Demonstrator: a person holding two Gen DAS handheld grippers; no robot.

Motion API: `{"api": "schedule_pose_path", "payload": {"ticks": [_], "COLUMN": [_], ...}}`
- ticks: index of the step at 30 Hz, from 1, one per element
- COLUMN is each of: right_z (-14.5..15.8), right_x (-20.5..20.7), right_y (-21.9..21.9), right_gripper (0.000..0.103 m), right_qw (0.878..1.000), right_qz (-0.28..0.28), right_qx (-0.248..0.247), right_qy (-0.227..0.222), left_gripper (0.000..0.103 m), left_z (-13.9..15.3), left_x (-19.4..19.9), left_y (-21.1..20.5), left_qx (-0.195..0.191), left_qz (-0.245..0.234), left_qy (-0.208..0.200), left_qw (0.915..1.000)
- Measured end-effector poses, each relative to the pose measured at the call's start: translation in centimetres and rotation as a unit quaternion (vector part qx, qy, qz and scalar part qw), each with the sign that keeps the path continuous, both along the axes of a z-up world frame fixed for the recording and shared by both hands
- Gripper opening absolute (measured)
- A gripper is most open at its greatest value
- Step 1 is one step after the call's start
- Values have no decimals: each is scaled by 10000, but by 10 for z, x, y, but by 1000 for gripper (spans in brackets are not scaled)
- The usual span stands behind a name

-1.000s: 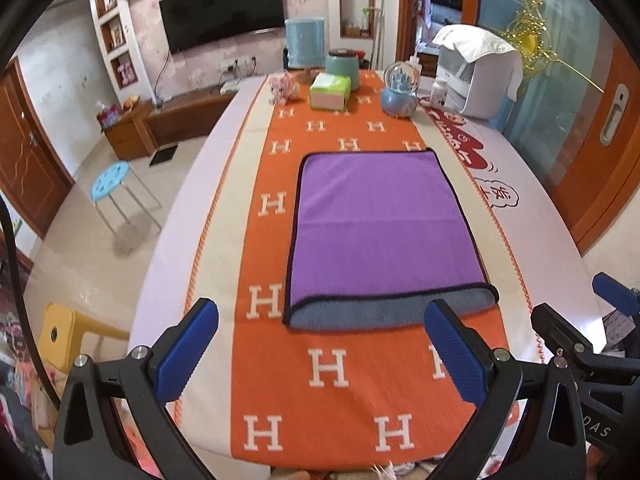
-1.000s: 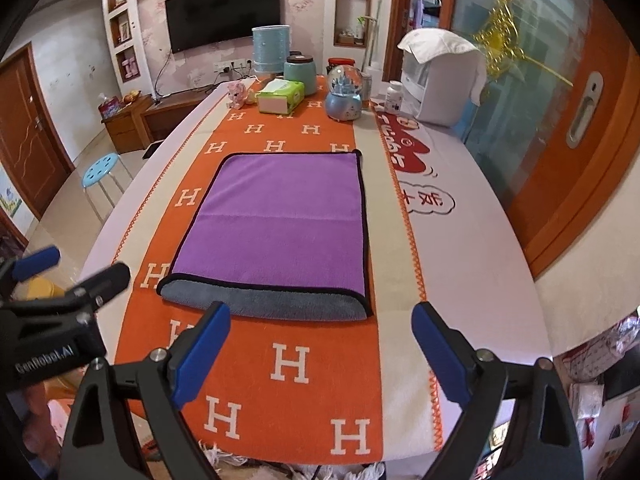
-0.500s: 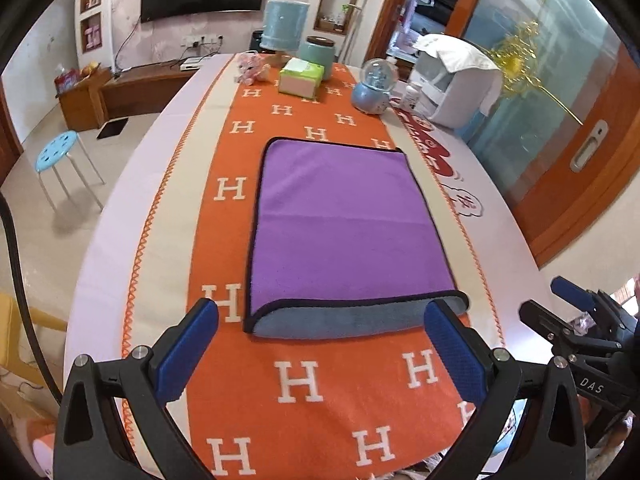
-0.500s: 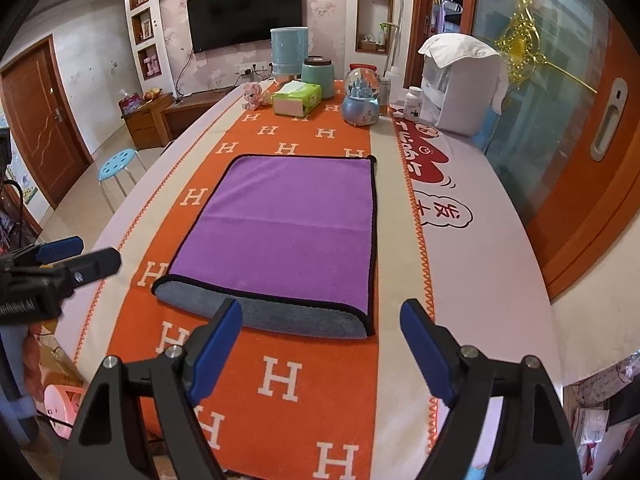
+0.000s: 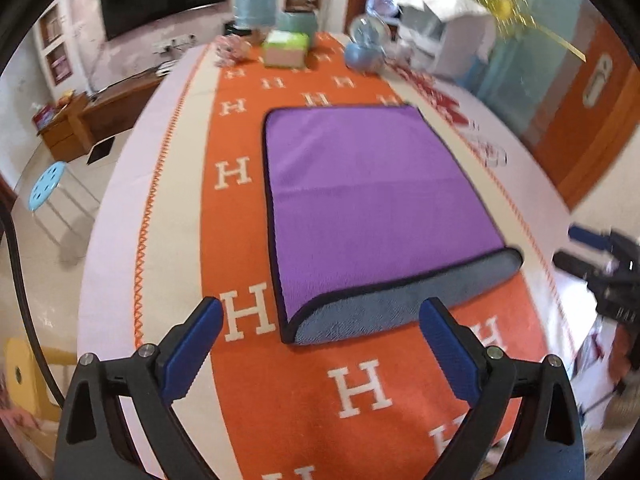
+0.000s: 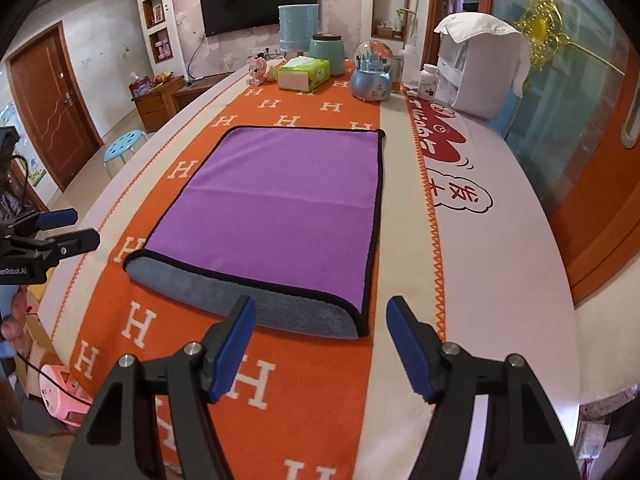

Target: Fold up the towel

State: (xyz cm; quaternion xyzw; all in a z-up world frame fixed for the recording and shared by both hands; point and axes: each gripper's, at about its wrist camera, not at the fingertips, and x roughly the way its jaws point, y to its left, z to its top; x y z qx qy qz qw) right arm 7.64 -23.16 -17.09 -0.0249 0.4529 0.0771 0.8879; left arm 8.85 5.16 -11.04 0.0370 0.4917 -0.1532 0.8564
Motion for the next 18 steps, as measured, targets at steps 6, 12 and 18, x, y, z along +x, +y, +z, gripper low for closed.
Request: {"api": "schedule_pose_path", "payload": {"ticks": [6, 12, 18], "right_z": [-25, -39, -50], "right_x": [12, 21, 32], "right_y": [-11, -12, -14], "right_gripper": [62, 59, 56], "right_qw": [9996, 9987, 9973], "right_qz": [168, 406, 597], "right_qx": [-42, 8, 14], "right_qy": [209, 308, 426], "left_gripper": [98, 91, 86], "left_z": [-21, -35, -48], "left_x": [7, 17, 30], "left_y": [-14, -15, -15], "left_qx": [353, 269, 172], "left_qz": [-554, -821, -923], "left_qy": [-9, 113, 322], "left_qw": [9978, 9962, 9951]}}
